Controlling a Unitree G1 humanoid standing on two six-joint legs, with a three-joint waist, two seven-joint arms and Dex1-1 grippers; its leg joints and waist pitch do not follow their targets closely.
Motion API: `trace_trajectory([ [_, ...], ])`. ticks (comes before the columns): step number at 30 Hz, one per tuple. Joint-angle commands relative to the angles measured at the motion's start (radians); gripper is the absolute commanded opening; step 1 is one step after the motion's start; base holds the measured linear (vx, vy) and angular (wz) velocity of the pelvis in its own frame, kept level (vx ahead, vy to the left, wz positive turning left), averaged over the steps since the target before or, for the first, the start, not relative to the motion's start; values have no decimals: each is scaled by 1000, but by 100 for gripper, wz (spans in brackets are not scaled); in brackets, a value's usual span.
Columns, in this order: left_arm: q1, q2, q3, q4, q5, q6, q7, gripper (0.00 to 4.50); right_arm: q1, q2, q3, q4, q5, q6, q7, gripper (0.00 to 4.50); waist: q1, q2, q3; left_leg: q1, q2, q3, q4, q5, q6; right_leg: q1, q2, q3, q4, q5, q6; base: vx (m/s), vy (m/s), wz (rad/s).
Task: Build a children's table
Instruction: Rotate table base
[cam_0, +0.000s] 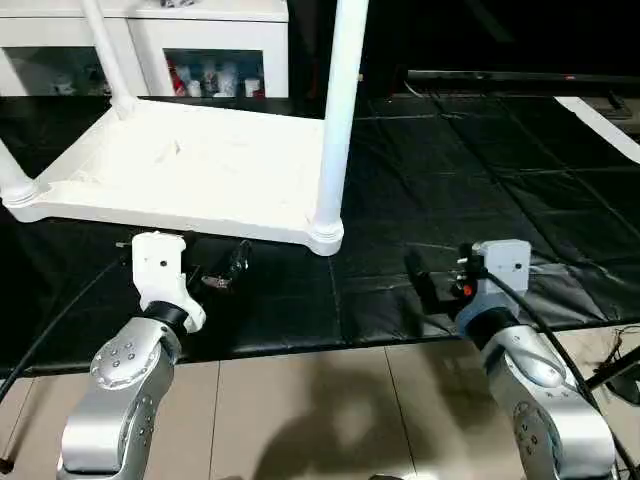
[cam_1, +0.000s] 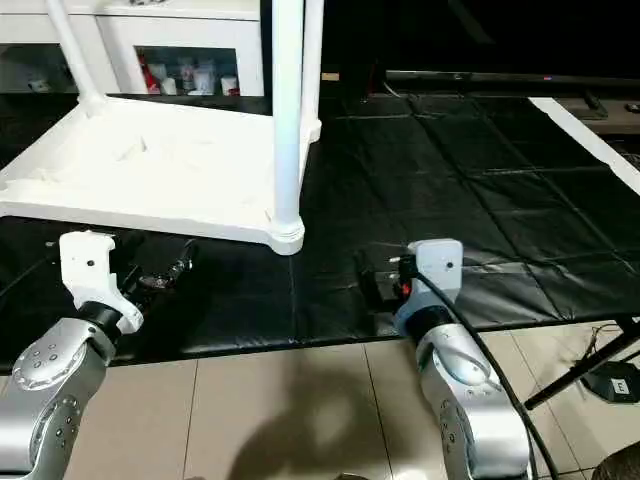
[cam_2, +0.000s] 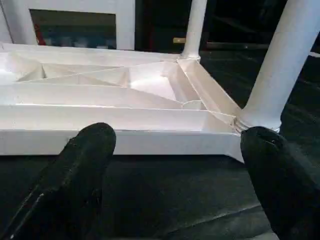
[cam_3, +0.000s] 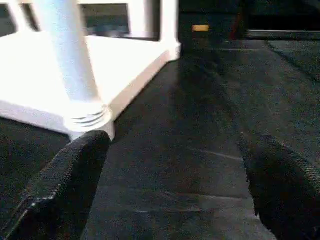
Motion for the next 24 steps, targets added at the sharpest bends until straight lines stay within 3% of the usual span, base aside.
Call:
trace_trajectory([
  [1,-12,7,-8,20,17,-4,6,447,-7,-27,12,-35,37,42,34,450,-6,7,-36,25,39,-20,-89,-368,-7,43,-72,60,-108,-490,-13,0,0,0],
  [2,-12,6,-3,20,17,-5,13,447,-5,-31,10,-35,39,36,43,450,-8,-2,-34,30,38,-19,-88,-393,-3,42,-70,58,-113,-533,-5,0,0,0],
  [4,-14,3,11,21,19,-8,25,447,-4,-34,6,-33,29,13,49,450,-13,3,-21,67,27,-18,-82,-499,9,34,-65,35,-148,-731,21,0,0,0],
  [5,-14,-1,23,23,22,-11,35,447,-9,-37,5,-24,15,15,42,450,-17,-2,-21,73,24,-19,-79,-505,11,42,-65,25,-158,-755,27,0,0,0],
  [8,-15,-1,24,22,25,-12,34,447,-15,-41,16,-18,8,27,51,450,-24,2,-19,94,34,-27,-91,-550,13,47,-59,16,-157,-722,8,0,0,0],
  [10,-15,0,23,22,26,-11,33,447,-16,-38,15,-19,16,37,50,450,-34,2,-27,92,39,-30,-104,-543,21,64,-62,28,-138,-618,-56,31,11,0],
  [11,-15,0,23,22,26,-11,33,447,-16,-38,15,-19,16,37,50,450,-34,2,-27,92,39,-30,-104,-543,21,64,-62,28,-138,-618,-56,64,23,8],
  [12,-17,2,20,22,27,-12,31,447,-19,-41,15,-17,20,47,43,450,-8,5,-42,-26,1,-44,-98,-363,111,167,-115,16,-145,-602,-51,64,23,8],
  [13,-18,2,20,23,29,-13,30,447,-18,-48,18,-16,8,36,37,450,-16,-2,-42,-37,-5,-57,-76,-264,168,178,-132,1,-155,-628,-47,62,27,33],
  [14,-21,3,16,26,31,-15,31,447,-13,-33,-5,-9,27,37,29,450,-32,27,-53,49,19,-37,-80,-259,125,124,-98,21,-153,-605,-73,102,18,35],
  [15,-21,3,16,26,31,-15,31,447,-13,-33,-5,-9,27,37,29,450,-41,16,-46,52,41,-52,-104,-234,111,121,-61,13,-119,-431,-135,102,18,35],
  [16,-22,3,14,29,32,-16,31,447,-11,-37,-4,-10,25,37,33,450,-50,21,-53,95,66,-75,-117,-228,131,94,-43,4,-81,-277,-170,136,8,12],
  [17,-24,3,12,33,32,-17,29,447,-9,-43,-2,-12,15,38,34,450,-60,21,-47,120,78,-90,-118,-225,178,69,-45,4,-52,-180,-210,136,10,5],
  [18,-25,3,10,34,33,-18,28,447,-7,-45,-3,-11,9,38,31,450,-60,18,-47,115,69,-85,-113,-206,199,75,-53,10,-52,-139,-223,136,10,5],
  [19,-26,2,9,36,34,-19,26,447,-5,-47,-4,-9,6,39,27,450,-48,7,-50,74,26,-49,-89,-146,225,119,-74,34,-67,-84,-255,130,5,1],
  [20,-26,1,9,37,34,-20,26,447,-5,-48,-5,-7,5,36,26,450,-35,-8,-66,21,-17,-29,-56,-76,232,184,-78,62,-74,-45,-256,106,-1,3],
  [21,-26,1,9,37,34,-20,26,447,-5,-48,-5,-7,5,36,26,450,-11,-7,-65,-12,-35,-20,-27,-27,225,213,-96,96,-96,-53,-280,106,-1,3],
  [22,-28,0,8,39,34,-20,26,447,-7,-49,-7,-5,2,35,22,450,-5,-8,-70,-54,-30,-33,-5,22,206,244,-99,104,-94,-58,-282,109,-2,-1],
  [23,-29,0,6,41,35,-21,25,447,-8,-47,-11,-2,1,38,14,450,-2,-3,-75,-60,-29,-35,-2,52,193,249,-90,100,-87,-31,-275,131,5,-3],
  [24,-30,0,5,42,35,-22,24,447,-9,-47,-13,0,2,40,11,450,-9,10,-80,-37,-22,-42,-23,125,180,227,-47,68,-59,64,-245,131,5,-3],
])
